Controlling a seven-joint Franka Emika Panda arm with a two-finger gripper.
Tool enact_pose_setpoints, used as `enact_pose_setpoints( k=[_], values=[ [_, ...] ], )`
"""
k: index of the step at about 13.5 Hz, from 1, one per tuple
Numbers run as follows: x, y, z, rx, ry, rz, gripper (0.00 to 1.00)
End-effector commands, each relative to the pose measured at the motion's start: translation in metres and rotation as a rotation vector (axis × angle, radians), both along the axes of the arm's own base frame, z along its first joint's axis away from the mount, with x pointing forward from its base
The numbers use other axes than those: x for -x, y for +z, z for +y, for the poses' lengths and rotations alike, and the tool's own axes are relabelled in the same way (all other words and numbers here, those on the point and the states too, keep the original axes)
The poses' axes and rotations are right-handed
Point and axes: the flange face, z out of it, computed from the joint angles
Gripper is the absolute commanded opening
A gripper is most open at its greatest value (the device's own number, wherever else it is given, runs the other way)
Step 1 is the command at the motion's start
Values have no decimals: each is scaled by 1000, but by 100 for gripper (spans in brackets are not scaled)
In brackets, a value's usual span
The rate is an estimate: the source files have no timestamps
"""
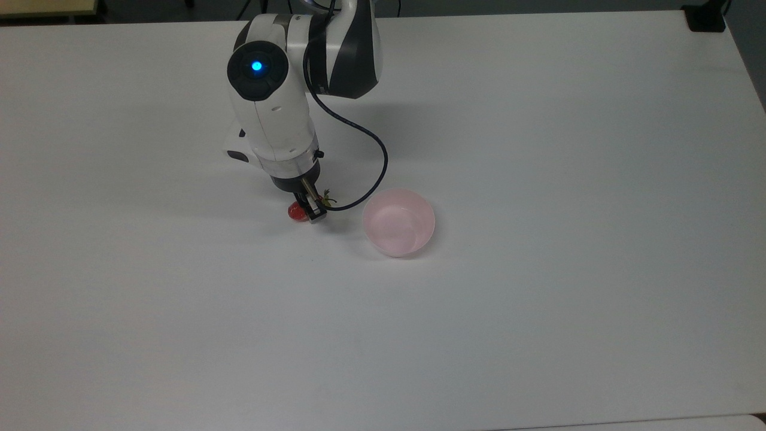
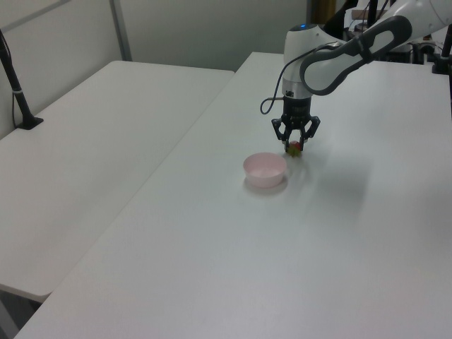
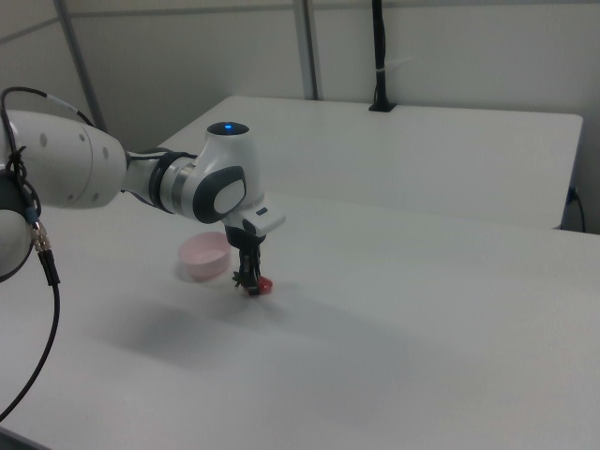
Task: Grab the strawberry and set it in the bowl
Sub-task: 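Carry the strawberry over the pink bowl and lower it inside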
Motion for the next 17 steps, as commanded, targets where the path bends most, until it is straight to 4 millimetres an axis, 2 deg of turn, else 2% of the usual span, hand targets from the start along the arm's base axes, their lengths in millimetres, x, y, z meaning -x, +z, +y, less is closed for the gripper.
enact_pose_setpoints(
  k=[1,2,3,4,6,8,9,11,12,13,16,17],
  values=[
    [0,44,22,2,54,-64,18],
    [2,57,31,-3,69,-78,18],
    [-3,79,44,-10,89,-118,18],
    [-7,87,56,-17,105,-126,19],
    [-9,91,82,-6,165,-133,21],
    [-7,79,114,8,228,-124,21],
    [-6,73,124,14,249,-117,23],
    [-6,63,126,15,249,-99,65],
    [-6,62,126,14,243,-97,75],
    [-6,60,125,12,239,-94,83],
    [-6,63,124,11,238,-98,88],
    [-6,67,123,12,238,-101,92]
  ],
)
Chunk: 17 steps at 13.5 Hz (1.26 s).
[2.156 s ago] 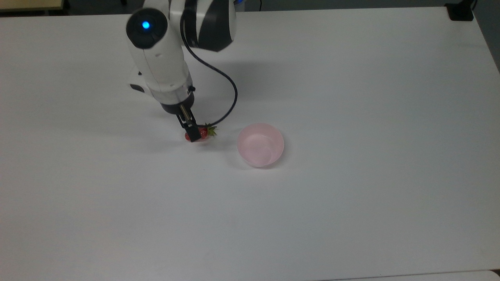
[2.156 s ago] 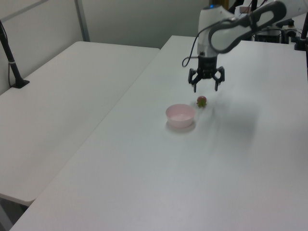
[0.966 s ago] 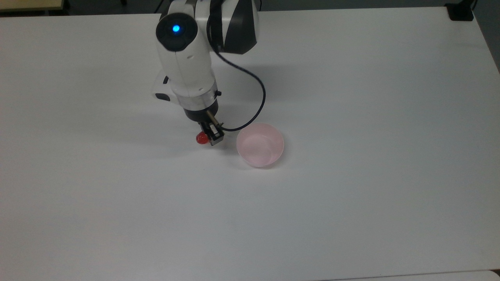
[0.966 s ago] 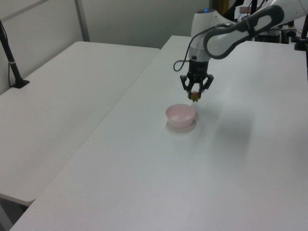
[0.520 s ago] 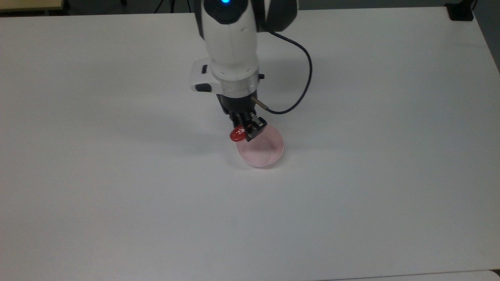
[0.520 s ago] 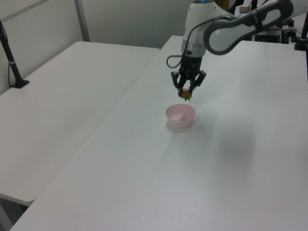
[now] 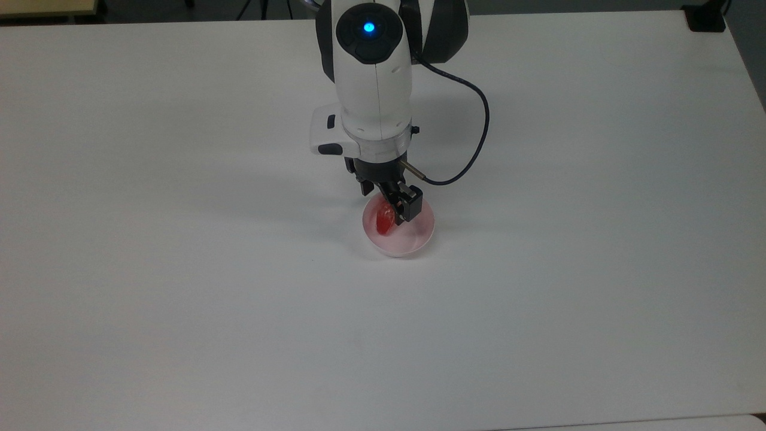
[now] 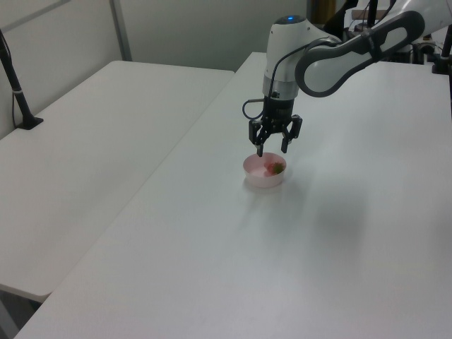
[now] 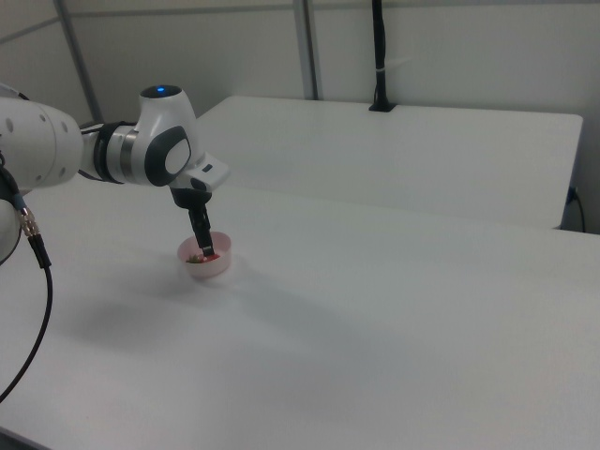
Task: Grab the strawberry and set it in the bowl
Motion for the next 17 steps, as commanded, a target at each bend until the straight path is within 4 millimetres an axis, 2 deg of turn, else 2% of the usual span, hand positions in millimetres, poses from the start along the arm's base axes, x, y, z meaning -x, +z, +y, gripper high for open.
enact_pose_setpoints(
  k=[1,2,3,5,6,7,11,14,16,17],
  values=[
    [2,20,-6,21,9,-11,94],
    [8,36,-11,37,51,3,100],
    [15,48,-12,48,99,26,100],
    [32,83,-15,75,224,49,100],
    [43,102,-16,92,304,65,100],
    [62,126,-19,104,392,114,100],
    [100,170,-29,125,440,160,100],
    [115,194,-43,135,503,142,100],
    [116,206,-66,140,592,118,100],
    [119,219,-78,146,662,89,100]
  ],
)
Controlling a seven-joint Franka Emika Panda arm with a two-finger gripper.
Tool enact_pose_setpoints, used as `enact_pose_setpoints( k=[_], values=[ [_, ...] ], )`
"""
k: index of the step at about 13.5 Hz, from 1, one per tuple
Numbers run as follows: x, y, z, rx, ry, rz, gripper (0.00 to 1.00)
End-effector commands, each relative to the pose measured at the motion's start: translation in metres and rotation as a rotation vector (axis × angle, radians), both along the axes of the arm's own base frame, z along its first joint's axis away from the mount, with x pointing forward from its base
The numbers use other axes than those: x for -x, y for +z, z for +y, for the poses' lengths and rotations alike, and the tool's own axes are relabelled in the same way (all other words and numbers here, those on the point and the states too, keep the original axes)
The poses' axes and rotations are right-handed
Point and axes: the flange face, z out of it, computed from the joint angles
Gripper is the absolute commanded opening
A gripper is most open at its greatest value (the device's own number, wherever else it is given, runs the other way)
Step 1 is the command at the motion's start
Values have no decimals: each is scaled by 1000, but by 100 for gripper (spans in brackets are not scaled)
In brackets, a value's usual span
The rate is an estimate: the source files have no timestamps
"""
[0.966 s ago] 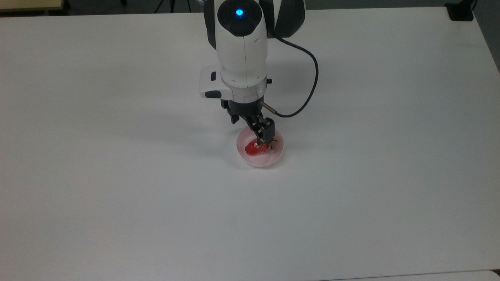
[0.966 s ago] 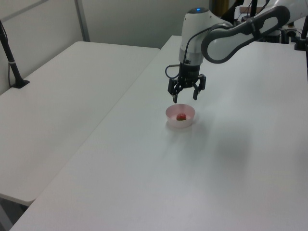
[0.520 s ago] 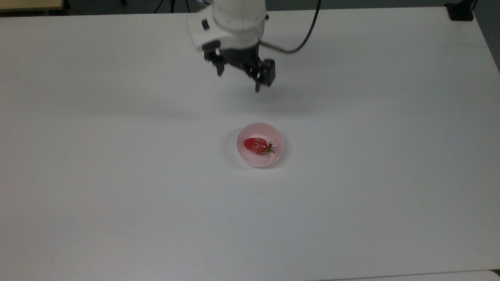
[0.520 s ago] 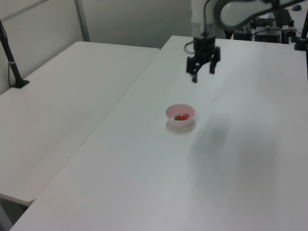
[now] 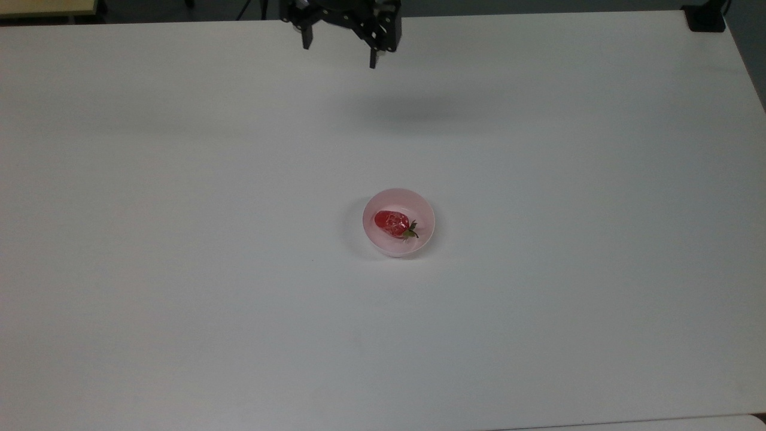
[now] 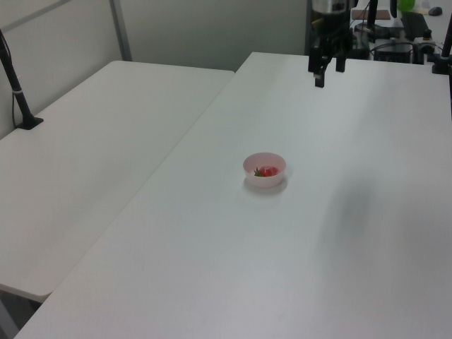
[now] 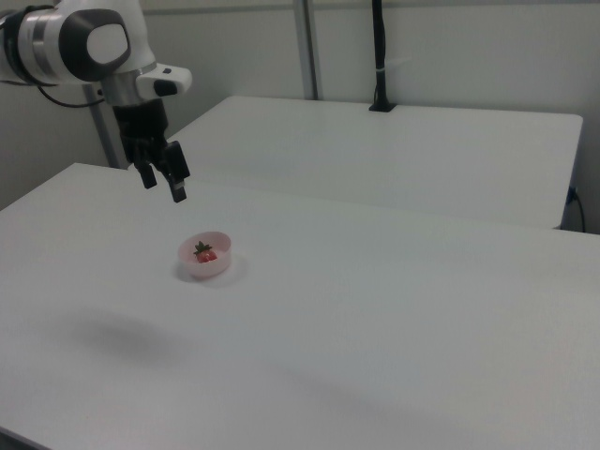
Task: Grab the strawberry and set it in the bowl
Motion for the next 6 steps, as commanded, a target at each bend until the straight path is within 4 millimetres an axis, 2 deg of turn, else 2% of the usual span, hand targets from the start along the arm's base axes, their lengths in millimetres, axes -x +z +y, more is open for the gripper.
enact_pose_setpoints(
  k=[1,2,6],
  values=[
    [13,22,-36,1,161,-28,100],
    [13,23,-43,1,156,-32,100],
    [10,37,-49,0,156,-67,100]
  ],
)
